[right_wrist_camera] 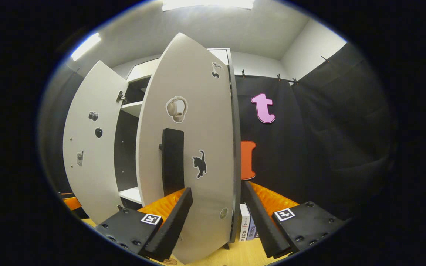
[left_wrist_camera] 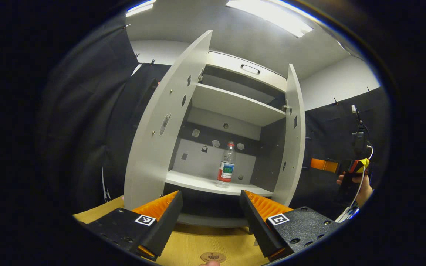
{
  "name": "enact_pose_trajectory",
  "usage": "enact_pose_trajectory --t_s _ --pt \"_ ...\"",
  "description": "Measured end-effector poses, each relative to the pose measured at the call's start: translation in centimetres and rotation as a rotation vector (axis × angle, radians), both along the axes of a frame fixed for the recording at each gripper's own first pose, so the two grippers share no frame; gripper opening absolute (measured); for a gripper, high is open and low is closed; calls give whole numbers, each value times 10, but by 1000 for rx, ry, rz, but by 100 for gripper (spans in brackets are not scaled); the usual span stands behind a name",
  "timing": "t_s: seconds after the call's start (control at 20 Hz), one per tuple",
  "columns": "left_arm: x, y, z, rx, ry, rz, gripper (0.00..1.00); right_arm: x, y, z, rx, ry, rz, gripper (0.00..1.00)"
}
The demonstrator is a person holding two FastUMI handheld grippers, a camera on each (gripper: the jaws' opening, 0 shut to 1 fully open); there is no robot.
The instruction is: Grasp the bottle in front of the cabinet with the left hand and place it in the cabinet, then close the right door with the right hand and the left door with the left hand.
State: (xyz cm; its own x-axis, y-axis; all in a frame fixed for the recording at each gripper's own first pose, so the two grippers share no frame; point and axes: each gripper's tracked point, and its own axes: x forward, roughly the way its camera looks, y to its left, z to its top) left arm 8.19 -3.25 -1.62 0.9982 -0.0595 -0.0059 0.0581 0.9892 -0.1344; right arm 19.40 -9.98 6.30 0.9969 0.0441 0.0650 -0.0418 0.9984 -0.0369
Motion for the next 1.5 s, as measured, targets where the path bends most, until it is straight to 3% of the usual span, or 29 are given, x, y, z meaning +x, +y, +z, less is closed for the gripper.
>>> enact_pose_trajectory --t_s 0.2,0.5,0.8,1.2,1.5 --pt "-7 12 7 -3 -11 28 95 10 39 -7 27 19 114 95" --pt "-15 59 41 -53 -81 171 94 6 43 -19 1 43 97 96" --pt "-20 123 74 -78 -113 314 97 -28 26 -41 -46 60 42 96" --pt "6 214 127 117 -158 475 94 -70 32 -68 -39 112 53 96" --pt "51 246 140 199 -171 493 94 -78 29 -72 -46 132 38 96"
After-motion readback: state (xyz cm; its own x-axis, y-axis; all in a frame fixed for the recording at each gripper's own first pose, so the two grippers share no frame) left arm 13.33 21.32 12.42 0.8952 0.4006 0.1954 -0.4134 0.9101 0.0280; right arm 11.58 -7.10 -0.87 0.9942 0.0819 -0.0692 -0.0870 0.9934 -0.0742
